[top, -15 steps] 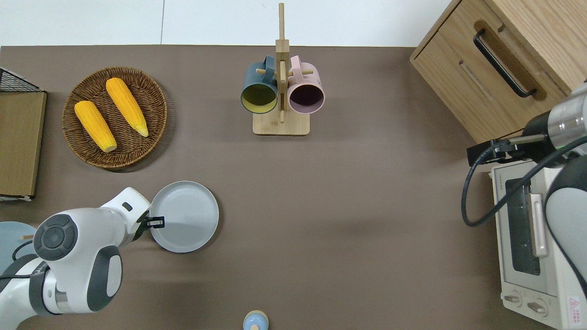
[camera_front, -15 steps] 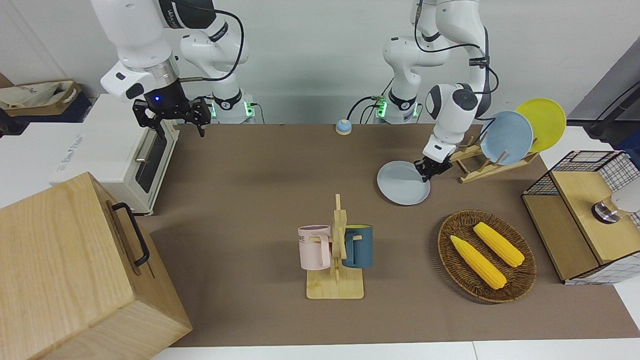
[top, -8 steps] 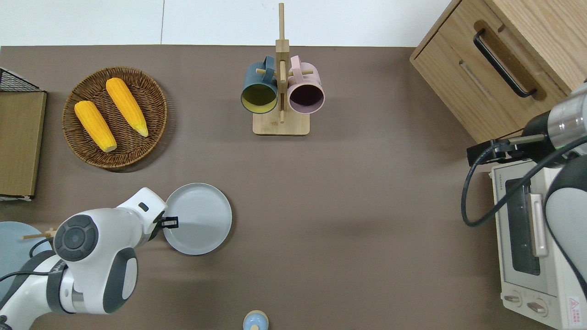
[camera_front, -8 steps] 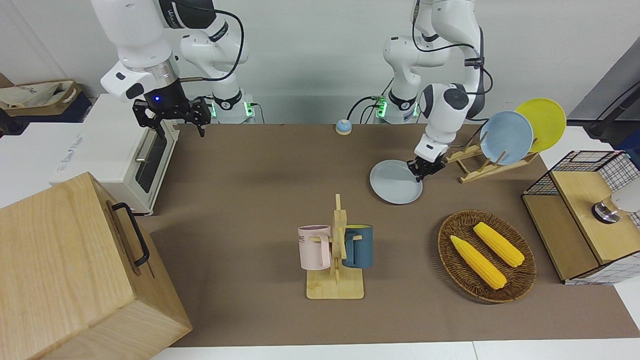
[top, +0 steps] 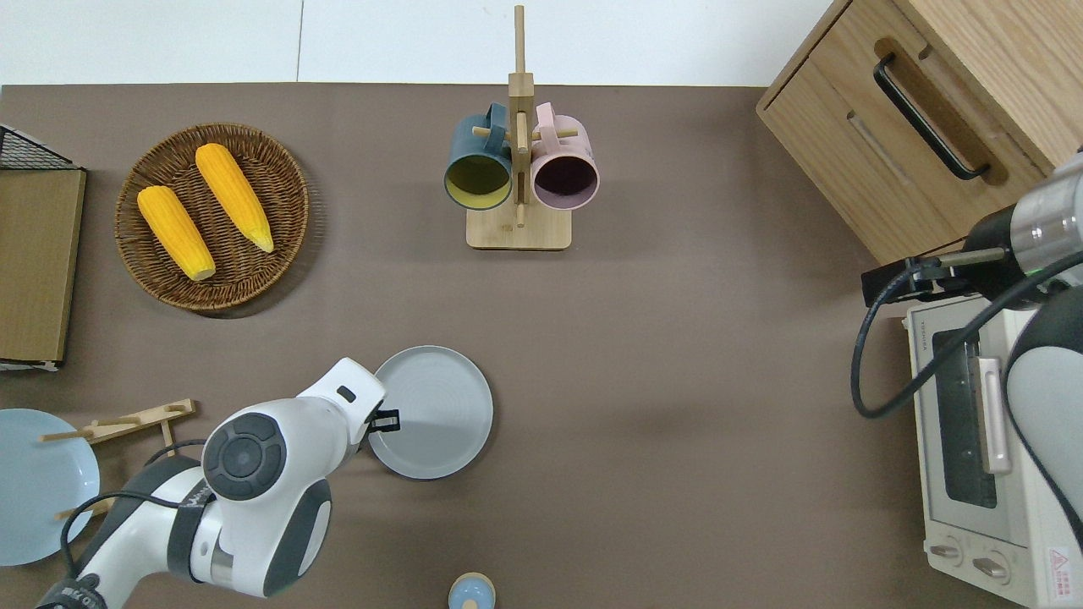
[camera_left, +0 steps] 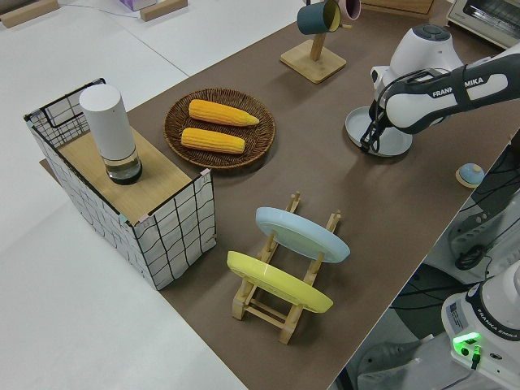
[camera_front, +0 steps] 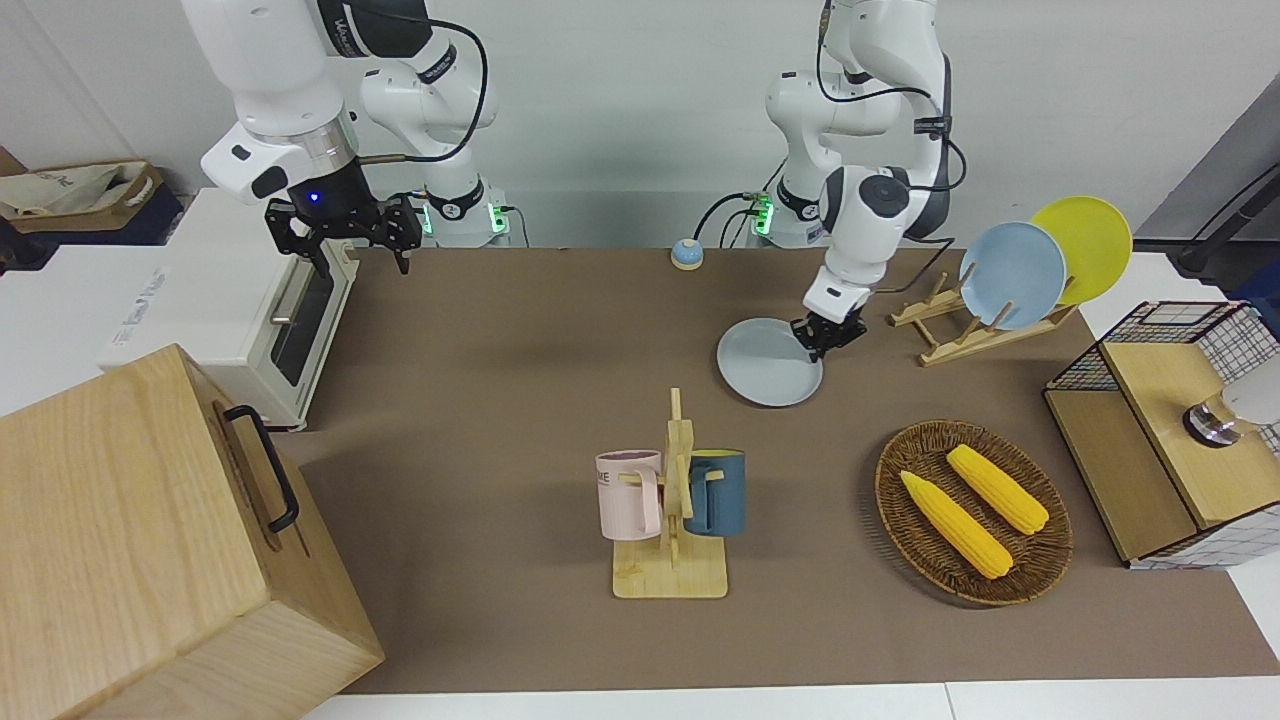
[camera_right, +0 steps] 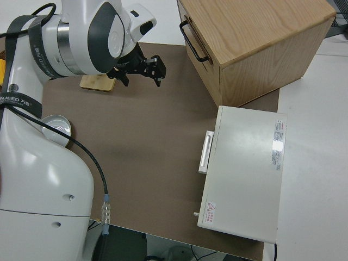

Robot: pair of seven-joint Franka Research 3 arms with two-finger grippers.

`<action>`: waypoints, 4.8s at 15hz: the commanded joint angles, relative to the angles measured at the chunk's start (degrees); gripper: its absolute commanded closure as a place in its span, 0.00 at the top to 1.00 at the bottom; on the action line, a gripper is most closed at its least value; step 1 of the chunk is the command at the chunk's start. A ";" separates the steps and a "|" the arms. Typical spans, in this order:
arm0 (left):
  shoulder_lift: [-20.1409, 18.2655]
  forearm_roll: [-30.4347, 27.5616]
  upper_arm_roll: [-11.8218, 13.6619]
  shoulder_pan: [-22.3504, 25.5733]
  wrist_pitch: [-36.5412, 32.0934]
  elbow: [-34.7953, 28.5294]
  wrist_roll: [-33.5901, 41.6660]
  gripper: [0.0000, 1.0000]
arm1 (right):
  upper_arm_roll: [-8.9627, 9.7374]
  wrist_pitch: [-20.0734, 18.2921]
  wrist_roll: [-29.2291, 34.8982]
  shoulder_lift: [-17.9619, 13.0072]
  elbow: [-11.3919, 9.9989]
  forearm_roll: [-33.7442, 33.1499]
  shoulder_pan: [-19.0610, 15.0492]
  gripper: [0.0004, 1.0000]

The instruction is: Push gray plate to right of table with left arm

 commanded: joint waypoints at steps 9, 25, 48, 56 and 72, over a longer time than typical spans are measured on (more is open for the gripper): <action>9.95 -0.33 -5.00 -10.83 1.06 10.63 -21.27 0.00 | -0.01 -0.59 0.27 -0.33 0.08 0.40 -0.04 0.98; 23.74 1.07 -9.23 -19.61 0.88 30.49 -42.63 0.00 | -0.01 -0.59 0.27 -0.33 0.08 0.40 -0.04 0.98; 27.36 2.39 -9.40 -21.03 0.10 37.10 -46.16 0.99 | -0.01 -0.59 0.18 -0.33 0.08 0.40 -0.04 0.98; 16.82 1.60 -8.79 -14.79 -10.71 28.94 -37.65 0.99 | -0.01 -0.59 0.18 -0.33 0.08 0.40 -0.04 0.98; -1.90 -5.87 -8.70 14.30 -39.62 28.22 2.78 0.99 | -0.01 -0.59 0.18 -0.33 0.08 0.40 -0.04 0.98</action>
